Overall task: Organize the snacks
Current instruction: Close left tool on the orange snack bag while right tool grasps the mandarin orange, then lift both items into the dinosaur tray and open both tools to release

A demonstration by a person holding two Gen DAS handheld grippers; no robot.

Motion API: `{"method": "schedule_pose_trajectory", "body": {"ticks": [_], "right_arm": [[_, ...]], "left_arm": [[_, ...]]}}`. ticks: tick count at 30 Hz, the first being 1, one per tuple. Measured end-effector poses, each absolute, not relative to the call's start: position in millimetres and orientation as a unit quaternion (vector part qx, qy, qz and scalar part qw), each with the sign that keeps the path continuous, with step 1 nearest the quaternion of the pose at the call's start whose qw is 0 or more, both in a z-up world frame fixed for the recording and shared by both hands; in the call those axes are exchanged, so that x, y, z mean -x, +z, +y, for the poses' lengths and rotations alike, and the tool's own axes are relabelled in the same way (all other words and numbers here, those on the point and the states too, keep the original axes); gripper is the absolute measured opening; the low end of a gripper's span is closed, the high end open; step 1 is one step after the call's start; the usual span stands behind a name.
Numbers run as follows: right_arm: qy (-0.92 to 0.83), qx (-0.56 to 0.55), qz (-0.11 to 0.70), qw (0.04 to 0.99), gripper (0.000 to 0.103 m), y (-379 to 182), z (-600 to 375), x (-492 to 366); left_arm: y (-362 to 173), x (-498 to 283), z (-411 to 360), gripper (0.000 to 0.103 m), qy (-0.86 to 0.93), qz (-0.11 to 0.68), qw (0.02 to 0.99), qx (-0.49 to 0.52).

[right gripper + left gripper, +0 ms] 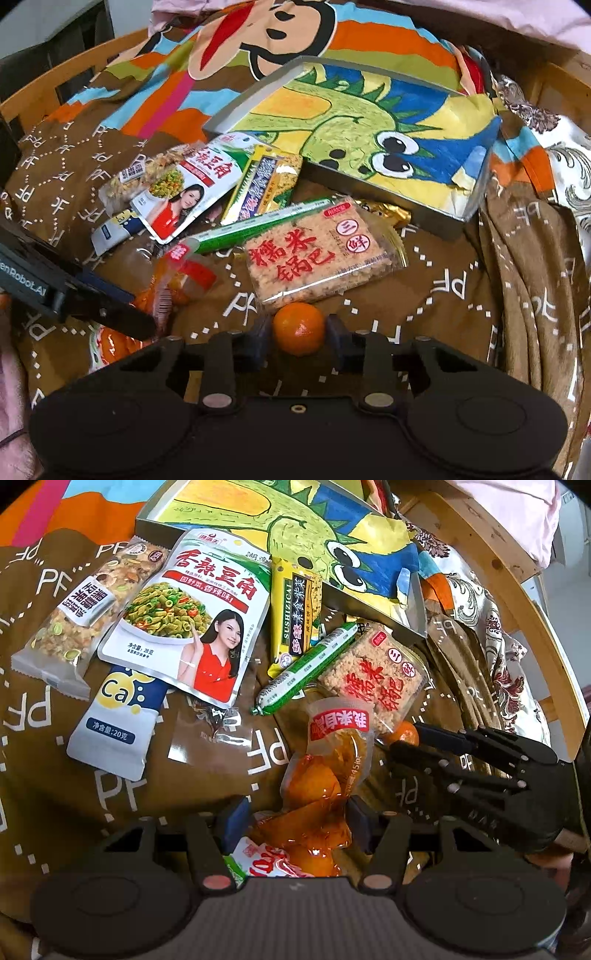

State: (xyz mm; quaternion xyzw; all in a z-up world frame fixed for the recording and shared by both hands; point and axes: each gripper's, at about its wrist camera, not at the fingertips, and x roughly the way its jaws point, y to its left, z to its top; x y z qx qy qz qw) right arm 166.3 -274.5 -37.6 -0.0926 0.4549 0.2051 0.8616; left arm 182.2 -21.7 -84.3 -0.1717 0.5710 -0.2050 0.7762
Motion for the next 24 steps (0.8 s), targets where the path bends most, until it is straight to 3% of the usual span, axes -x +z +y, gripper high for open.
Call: {"method": "schedule_pose_trajectory", "body": {"ticks": [13, 24], "right_arm": [[0.227, 0.166, 0.447, 0.849, 0.034, -37.7, -257.1, -150.9], [0.236, 0.221, 0.371, 0.871, 0.034, -19.8, -244.4, -128.2]], "left_arm": [[-82.4, -180.8, -25.0, 0.062, -0.216, 0.566, 0.779, 0.163], [-71.1, -172.7, -14.3, 0.061, -0.221, 0.550, 0.786, 0.179]]}}
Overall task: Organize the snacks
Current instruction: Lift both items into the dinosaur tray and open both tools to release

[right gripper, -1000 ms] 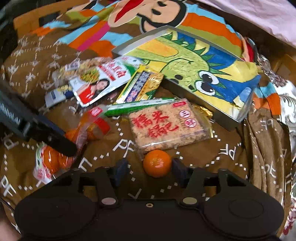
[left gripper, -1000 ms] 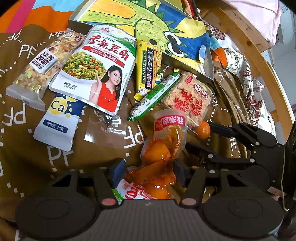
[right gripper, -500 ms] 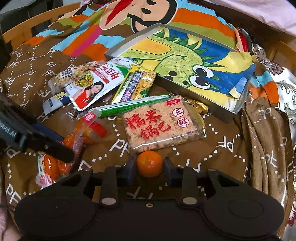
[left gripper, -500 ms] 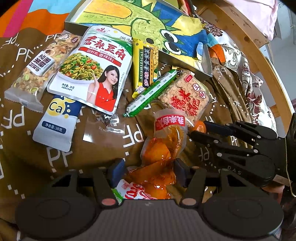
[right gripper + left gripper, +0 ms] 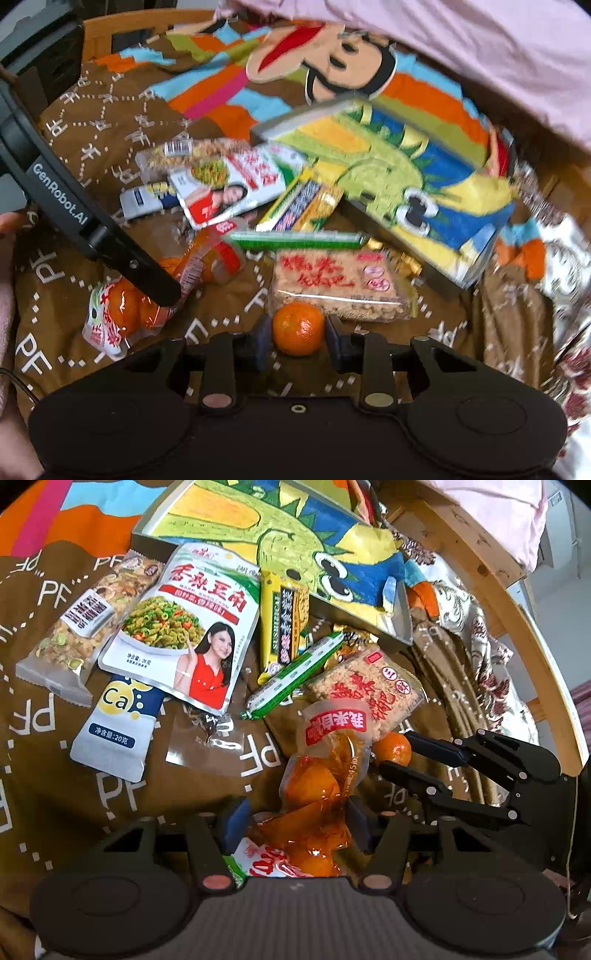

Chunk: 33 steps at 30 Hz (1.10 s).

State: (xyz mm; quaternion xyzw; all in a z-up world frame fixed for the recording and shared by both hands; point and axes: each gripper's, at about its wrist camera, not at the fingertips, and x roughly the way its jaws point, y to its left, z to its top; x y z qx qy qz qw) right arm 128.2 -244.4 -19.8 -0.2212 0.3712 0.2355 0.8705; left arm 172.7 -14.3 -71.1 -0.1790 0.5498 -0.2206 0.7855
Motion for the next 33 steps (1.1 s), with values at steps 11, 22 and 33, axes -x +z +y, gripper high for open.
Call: {"method": "schedule_pose_trajectory", "body": {"ticks": [11, 22, 33], "right_arm": [[0.233, 0.218, 0.316, 0.893, 0.034, -5.5, -244.4, -118.8], [0.154, 0.164, 0.222, 0.949, 0.034, 9.5, -256.0, -133.8], [0.057, 0.093, 0.207, 0.972, 0.034, -4.7, -278.2, -197.9]], "left_arm": [[-52.0, -170.8, -3.5, 0.060, -0.231, 0.514, 0.796, 0.220], [-24.9, -183.8, 1.2, 0.060, -0.220, 0.428, 0.836, 0.264], [-10.8, -268.5, -29.1, 0.060, -0.191, 0.295, 0.879, 0.321]]}}
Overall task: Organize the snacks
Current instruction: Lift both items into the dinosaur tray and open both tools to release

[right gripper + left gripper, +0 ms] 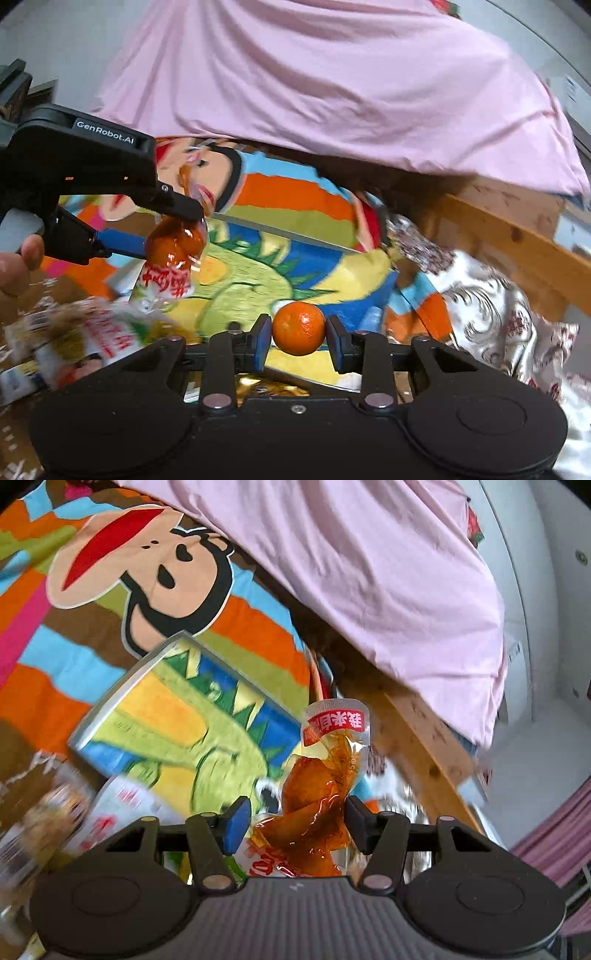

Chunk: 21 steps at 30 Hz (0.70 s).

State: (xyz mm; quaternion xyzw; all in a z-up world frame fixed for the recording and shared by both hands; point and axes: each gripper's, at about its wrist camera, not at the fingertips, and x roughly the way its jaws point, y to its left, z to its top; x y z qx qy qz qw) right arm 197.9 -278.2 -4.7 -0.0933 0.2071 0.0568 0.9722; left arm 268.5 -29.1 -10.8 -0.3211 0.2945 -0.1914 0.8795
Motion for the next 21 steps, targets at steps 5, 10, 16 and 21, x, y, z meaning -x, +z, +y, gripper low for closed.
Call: {"method": "schedule_pose_trajectory", "body": {"ticks": [5, 10, 16, 21], "right_arm": [[0.018, 0.069, 0.212, 0.975, 0.034, -18.8, -292.0, -228.6], [-0.004, 0.054, 0.229, 0.972, 0.034, -34.1, -296.9, -260.6], [-0.005, 0.060, 0.262, 0.963, 0.034, -55.7, -295.4, -281.4], [-0.005, 0.069, 0.279, 0.958, 0.035, -66.2, -290.9, -291.5]], "left_arm": [[-28.6, -308.4, -48.9, 0.060, -0.194, 0.277, 0.883, 0.324], [-46.8, -335.1, -59.8, 0.060, -0.195, 0.277, 0.887, 0.313], [-64.3, -359.8, -67.2, 0.060, -0.203, 0.284, 0.885, 0.307], [-79.6, -375.1, -71.3, 0.060, -0.204, 0.327, 0.873, 0.299]]}}
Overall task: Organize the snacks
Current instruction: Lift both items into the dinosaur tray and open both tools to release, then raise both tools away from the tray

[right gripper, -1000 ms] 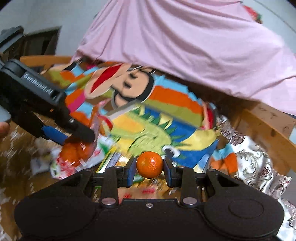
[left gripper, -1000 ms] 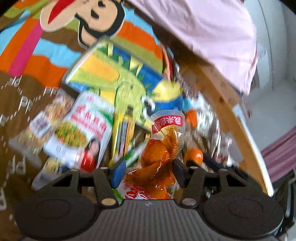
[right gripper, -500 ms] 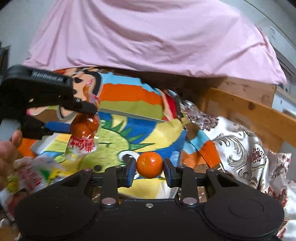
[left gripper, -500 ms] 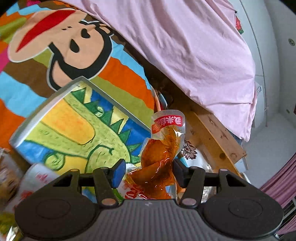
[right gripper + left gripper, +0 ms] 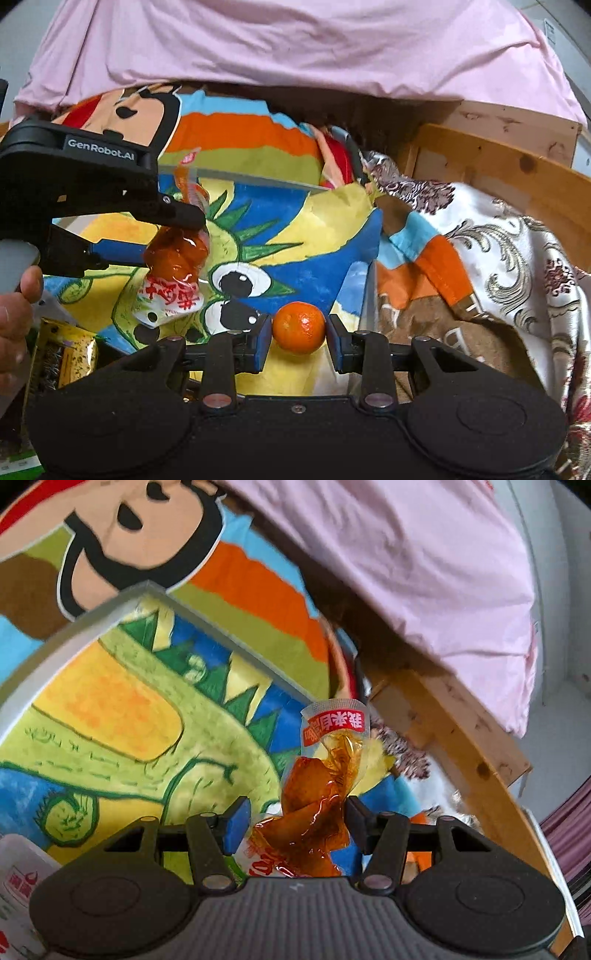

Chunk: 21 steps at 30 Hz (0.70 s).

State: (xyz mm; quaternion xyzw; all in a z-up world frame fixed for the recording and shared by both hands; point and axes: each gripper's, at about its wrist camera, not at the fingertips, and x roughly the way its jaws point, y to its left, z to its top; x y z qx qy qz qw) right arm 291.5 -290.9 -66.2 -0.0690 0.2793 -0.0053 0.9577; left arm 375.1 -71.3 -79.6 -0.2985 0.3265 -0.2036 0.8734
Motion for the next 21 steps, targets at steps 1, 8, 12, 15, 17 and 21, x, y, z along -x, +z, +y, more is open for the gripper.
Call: {"method": "schedule_pose_trajectory", "body": {"ticks": [1, 8, 12, 15, 17, 21], "right_arm": [[-0.004, 0.072, 0.282, 0.957, 0.035, -67.9, -289.5, -292.3], [-0.002, 0.082, 0.297, 0.951, 0.035, -73.8, -285.3, -294.7], [-0.004, 0.085, 0.303, 0.949, 0.037, -76.5, -286.0, -293.6], [-0.002, 0.078, 0.299, 0.951, 0.057, -72.7, -287.5, -290.2], [-0.003, 0.073, 0.290, 0.954, 0.071, -67.7, -288.9, -286.4], [-0.008, 0.057, 0.275, 0.960, 0.083, -54.5, -294.0, -278.3]], "left_arm": [[-81.9, -377.0, -71.8, 0.060, -0.201, 0.332, 0.872, 0.298], [-90.0, -382.3, -76.3, 0.061, -0.174, 0.371, 0.874, 0.260], [-89.8, -382.6, -80.0, 0.063, -0.162, 0.386, 0.877, 0.237], [-88.2, -379.9, -82.8, 0.069, -0.150, 0.396, 0.879, 0.221], [-85.3, -376.8, -83.1, 0.074, -0.146, 0.394, 0.882, 0.214], [-72.2, -368.0, -80.4, 0.088, -0.144, 0.386, 0.886, 0.212]]}}
